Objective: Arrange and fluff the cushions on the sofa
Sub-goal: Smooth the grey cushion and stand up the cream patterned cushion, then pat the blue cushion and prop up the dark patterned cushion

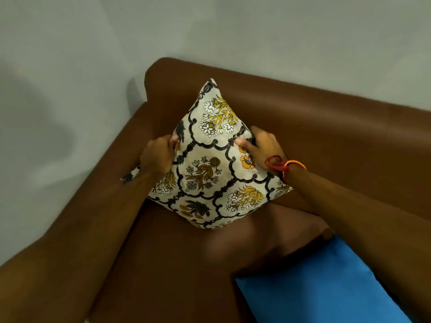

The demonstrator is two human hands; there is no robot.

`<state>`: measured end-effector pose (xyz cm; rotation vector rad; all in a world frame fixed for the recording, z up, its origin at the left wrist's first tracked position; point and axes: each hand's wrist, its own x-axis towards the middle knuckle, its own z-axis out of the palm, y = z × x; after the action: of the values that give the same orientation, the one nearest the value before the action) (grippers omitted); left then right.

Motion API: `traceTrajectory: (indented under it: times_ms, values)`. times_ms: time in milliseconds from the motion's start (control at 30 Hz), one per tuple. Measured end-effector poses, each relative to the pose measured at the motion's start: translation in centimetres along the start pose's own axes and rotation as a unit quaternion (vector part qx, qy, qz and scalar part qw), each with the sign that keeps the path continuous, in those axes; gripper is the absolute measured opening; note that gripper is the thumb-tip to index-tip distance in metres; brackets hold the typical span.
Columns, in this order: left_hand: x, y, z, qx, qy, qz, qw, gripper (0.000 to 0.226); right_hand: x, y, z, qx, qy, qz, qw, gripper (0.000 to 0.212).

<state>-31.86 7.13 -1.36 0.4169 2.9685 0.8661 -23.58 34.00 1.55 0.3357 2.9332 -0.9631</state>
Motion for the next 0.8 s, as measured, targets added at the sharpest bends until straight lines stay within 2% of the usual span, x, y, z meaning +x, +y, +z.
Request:
traceTrajectory:
  times_ms: [100,233,333,400,467,533,567,667,700,733,800]
  values:
    - [-0.1,-0.9,0.7,0.003,0.021,-0.013,1.000,0.053,-0.8,0.1,1.7,-0.051,0.041,-0.019,0.998,0.045]
    - [-0.9,-0.5,0.8,-0.014,0.078,0.011,0.997,0.044,-1.7,1.1,2.0,-0.041,0.077,-0.027,0.996,0.048]
    - [-2.2,1.6,-0.2,-0.017,0.203,0.039,0.978,0.031,-3.7,2.5,0.5,-0.029,0.096,-0.048,0.994,0.056]
    - [-3.6,3.7,-0.5,0.012,0.270,0.107,0.957,0.027,-6.1,4.2,-0.4,-0.077,0.116,-0.066,0.988,0.057]
    - [-7.3,7.1,1.3,0.040,0.218,0.226,0.949,0.028,-10.9,7.6,-1.2,-0.157,0.107,-0.059,0.980,0.058]
    - [-13.1,10.1,5.3,0.060,0.095,0.339,0.934,0.036,-17.3,11.8,-1.2,-0.220,0.047,-0.088,0.970,0.063]
    - [-16.3,11.0,7.6,0.081,0.029,0.400,0.913,0.042,-20.9,13.9,-1.0,-0.240,0.004,-0.123,0.963,0.067]
    - [-26.4,11.5,14.3,0.174,-0.163,0.560,0.794,0.056,-32.5,21.0,0.1,-0.300,-0.142,-0.237,0.913,0.078]
    - [-29.4,10.8,16.3,0.198,-0.189,0.578,0.768,0.054,-36.4,23.2,0.7,-0.312,-0.172,-0.254,0.899,0.085]
    - [-31.7,9.9,18.0,0.224,-0.192,0.578,0.761,0.055,-39.8,25.1,1.4,-0.318,-0.188,-0.258,0.893,0.094]
    - [-35.8,8.6,21.0,0.274,-0.213,0.518,0.782,0.064,-45.5,28.2,3.3,-0.313,-0.192,-0.253,0.895,0.110]
